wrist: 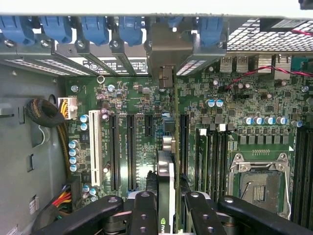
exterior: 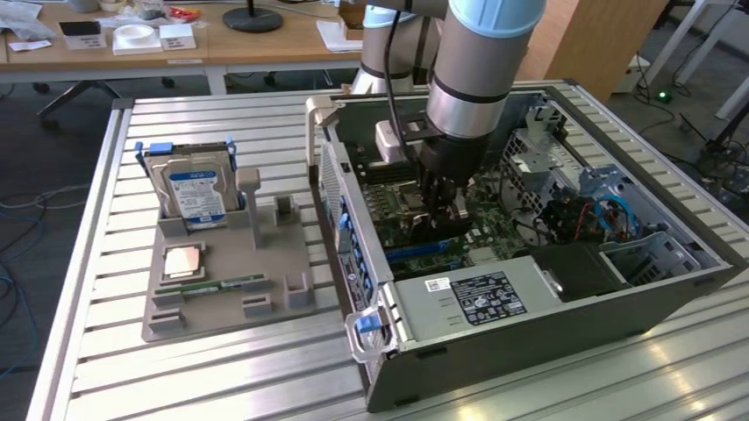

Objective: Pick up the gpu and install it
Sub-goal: 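Insert the gpu into the slot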

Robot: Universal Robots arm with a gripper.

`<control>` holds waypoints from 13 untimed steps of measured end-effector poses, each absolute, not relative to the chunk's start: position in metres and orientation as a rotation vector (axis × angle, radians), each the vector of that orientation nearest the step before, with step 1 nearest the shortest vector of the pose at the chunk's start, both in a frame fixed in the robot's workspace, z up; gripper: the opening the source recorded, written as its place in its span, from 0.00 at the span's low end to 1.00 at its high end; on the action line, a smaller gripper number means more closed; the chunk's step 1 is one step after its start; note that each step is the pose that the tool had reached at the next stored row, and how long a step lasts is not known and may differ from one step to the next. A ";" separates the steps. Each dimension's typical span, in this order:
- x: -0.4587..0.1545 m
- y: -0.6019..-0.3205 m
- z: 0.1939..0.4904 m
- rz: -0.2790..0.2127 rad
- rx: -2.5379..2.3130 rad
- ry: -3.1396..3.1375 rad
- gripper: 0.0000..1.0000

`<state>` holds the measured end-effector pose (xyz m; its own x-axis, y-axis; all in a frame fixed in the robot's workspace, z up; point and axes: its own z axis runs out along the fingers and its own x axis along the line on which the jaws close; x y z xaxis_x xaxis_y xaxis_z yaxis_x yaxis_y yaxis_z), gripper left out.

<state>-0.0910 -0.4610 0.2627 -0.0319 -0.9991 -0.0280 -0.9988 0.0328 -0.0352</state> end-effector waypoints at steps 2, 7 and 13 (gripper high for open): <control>-0.091 -0.461 0.263 -0.009 -2.154 2.225 0.27; -0.091 -0.461 0.263 -0.006 -2.155 2.226 0.27; -0.092 -0.461 0.262 -0.005 -2.155 2.227 0.27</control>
